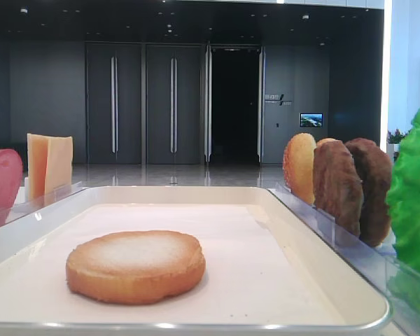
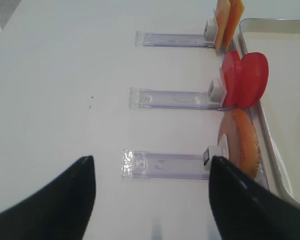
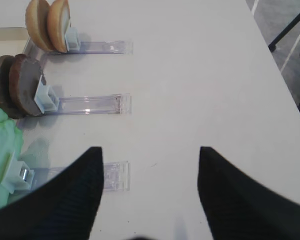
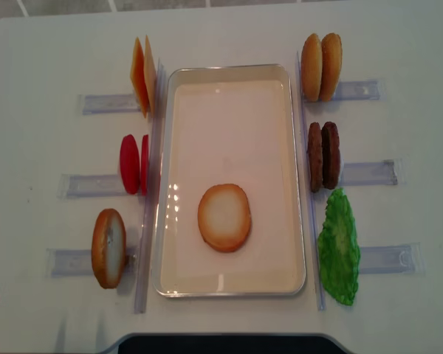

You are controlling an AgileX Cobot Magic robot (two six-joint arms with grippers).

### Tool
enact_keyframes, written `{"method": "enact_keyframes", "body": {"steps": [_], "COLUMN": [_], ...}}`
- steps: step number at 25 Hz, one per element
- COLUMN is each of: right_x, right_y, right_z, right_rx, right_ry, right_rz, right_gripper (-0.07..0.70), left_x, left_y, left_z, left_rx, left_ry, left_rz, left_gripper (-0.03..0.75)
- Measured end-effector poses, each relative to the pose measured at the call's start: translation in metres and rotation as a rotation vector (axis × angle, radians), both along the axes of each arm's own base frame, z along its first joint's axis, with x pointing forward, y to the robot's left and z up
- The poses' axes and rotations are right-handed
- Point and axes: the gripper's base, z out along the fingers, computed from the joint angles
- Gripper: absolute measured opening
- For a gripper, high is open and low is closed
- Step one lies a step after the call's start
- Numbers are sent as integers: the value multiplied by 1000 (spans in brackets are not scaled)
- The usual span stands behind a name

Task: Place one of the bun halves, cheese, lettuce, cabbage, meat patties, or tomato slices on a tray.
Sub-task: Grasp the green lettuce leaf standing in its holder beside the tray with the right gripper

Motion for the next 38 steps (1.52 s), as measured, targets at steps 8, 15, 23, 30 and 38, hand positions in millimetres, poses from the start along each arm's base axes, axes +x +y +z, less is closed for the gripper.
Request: {"method": "enact_keyframes", "body": {"steps": [8, 15, 23, 30, 38], "right_x": [0, 0, 2, 41, 102], "right_y": [0, 0, 0, 8, 20], "right_z": [0, 0, 17, 62, 83], "right_rx": [0, 0, -4, -36, -74], "right_ry": [0, 0, 6, 179, 367], "right_rz": [0, 0, 0, -5, -8], "right_gripper": [429, 429, 429, 429, 429], "left_x": [0, 0, 0, 0, 0], "left_y": [0, 0, 0, 0, 0], "left_z": [0, 0, 0, 0, 0], "left_rx": [0, 0, 0, 0, 0], "left_ry": [0, 0, 0, 0, 0], "left_rz": [0, 0, 0, 0, 0], "left_gripper": [536, 536, 536, 536, 534]}}
